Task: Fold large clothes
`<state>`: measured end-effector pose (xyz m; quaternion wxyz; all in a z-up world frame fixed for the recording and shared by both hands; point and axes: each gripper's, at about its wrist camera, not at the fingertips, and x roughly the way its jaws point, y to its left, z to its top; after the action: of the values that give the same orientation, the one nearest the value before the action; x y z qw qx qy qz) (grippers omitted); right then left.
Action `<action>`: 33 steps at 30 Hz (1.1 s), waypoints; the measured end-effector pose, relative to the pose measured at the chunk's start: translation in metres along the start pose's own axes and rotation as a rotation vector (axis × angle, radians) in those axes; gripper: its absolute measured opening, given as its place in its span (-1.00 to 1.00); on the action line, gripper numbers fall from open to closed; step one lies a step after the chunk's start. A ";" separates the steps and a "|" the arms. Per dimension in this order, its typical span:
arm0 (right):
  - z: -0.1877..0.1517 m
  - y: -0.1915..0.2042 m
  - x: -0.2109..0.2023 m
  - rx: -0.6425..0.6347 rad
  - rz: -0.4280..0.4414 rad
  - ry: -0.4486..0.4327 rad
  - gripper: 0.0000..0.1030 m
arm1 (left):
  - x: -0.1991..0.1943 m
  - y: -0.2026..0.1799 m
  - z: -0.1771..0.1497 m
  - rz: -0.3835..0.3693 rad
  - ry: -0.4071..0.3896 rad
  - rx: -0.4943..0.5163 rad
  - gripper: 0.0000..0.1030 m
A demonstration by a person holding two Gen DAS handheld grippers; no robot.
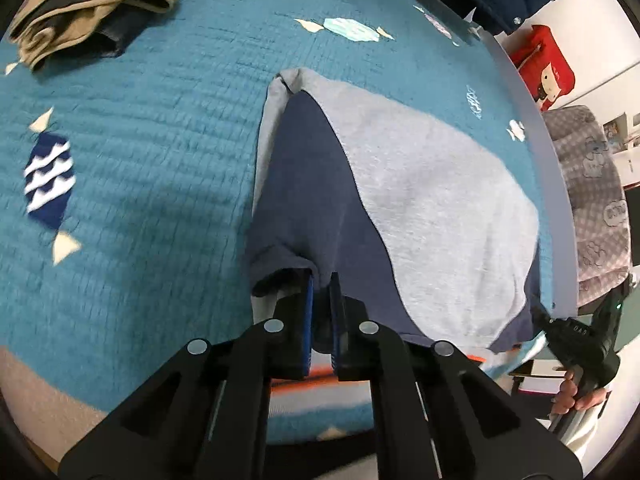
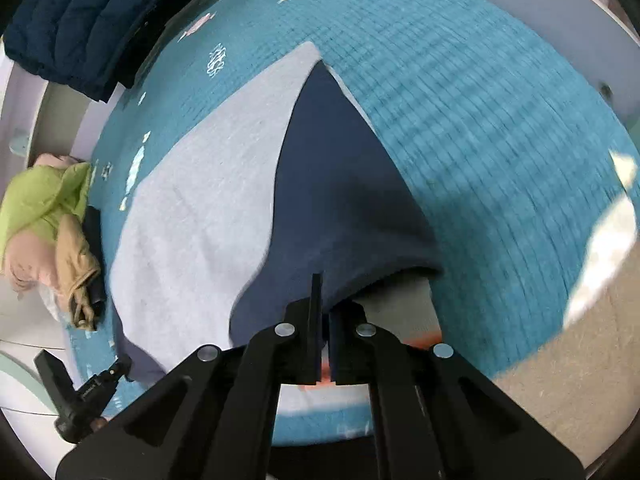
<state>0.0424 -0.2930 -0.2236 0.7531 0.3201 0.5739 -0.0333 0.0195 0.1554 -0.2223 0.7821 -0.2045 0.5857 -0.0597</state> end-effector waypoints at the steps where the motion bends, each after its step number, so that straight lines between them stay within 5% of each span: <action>1: -0.001 -0.005 0.000 -0.002 -0.021 -0.009 -0.96 | 0.000 0.002 -0.004 0.006 0.014 -0.007 -0.88; 6: 0.000 -0.022 0.023 0.032 -0.007 0.029 -0.97 | 0.032 0.022 -0.010 -0.021 0.105 -0.080 -0.84; 9: -0.001 -0.007 0.008 -0.030 -0.067 0.048 -0.80 | 0.016 0.012 -0.006 0.036 0.093 -0.007 -0.60; 12: 0.000 0.009 -0.025 -0.097 -0.065 -0.006 -0.80 | -0.013 -0.004 -0.007 0.094 0.058 0.087 -0.57; 17: 0.008 0.035 -0.046 -0.235 -0.117 -0.138 -0.80 | -0.035 -0.025 -0.002 0.046 -0.018 0.164 -0.58; 19: 0.010 0.022 -0.025 -0.210 -0.134 -0.104 -0.80 | -0.020 -0.027 0.000 0.053 -0.008 0.168 -0.58; 21: 0.011 0.000 0.019 -0.176 -0.169 0.025 -0.82 | 0.015 -0.020 0.004 0.078 0.066 0.151 -0.74; 23: 0.011 -0.013 0.028 -0.147 -0.134 0.007 -0.93 | 0.043 -0.005 -0.001 0.075 0.155 0.104 -0.81; 29: -0.007 -0.005 -0.003 -0.182 -0.154 0.044 -0.80 | 0.014 -0.003 -0.005 0.062 0.146 0.098 -0.87; 33: -0.028 0.007 0.018 -0.222 -0.136 0.104 -0.81 | 0.013 -0.018 -0.014 0.041 0.172 0.144 -0.87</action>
<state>0.0281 -0.2671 -0.2403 0.7491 0.1967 0.6325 -0.0039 0.0133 0.1315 -0.2305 0.7427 -0.1298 0.6488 -0.1030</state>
